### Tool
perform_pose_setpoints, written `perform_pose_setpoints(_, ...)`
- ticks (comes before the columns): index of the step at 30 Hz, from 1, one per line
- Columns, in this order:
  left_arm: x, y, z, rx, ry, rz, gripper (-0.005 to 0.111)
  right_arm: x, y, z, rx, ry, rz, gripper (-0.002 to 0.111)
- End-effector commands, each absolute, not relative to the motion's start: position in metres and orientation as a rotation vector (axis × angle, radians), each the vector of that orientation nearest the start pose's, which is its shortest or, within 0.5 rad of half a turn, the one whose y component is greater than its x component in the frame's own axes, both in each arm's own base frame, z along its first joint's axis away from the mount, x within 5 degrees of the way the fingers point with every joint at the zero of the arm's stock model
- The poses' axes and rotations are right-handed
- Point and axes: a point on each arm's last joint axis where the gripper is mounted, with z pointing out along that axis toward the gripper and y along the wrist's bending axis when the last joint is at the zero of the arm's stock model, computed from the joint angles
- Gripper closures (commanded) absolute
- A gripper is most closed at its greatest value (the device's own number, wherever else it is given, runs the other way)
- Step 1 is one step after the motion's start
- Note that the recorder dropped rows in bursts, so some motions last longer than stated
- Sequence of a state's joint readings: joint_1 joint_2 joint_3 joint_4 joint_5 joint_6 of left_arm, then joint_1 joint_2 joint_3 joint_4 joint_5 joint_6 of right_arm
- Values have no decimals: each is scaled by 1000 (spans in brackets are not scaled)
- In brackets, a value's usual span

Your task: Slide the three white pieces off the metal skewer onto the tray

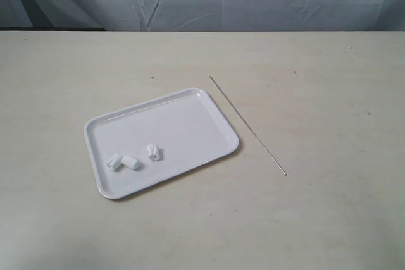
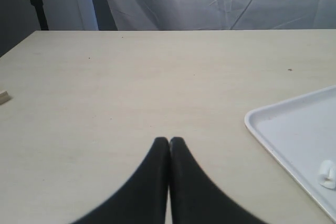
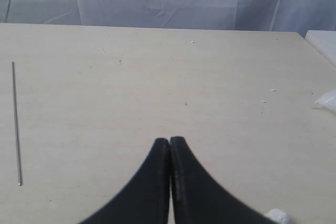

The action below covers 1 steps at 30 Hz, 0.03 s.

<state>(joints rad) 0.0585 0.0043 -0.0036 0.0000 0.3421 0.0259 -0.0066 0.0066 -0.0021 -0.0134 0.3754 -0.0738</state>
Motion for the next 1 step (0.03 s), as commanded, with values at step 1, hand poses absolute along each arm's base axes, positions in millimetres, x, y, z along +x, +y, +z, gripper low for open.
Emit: perform_pose_setpoints(1,54,3,183,-37,1819,50,107,53,-1,181,-68,1844,-72,108)
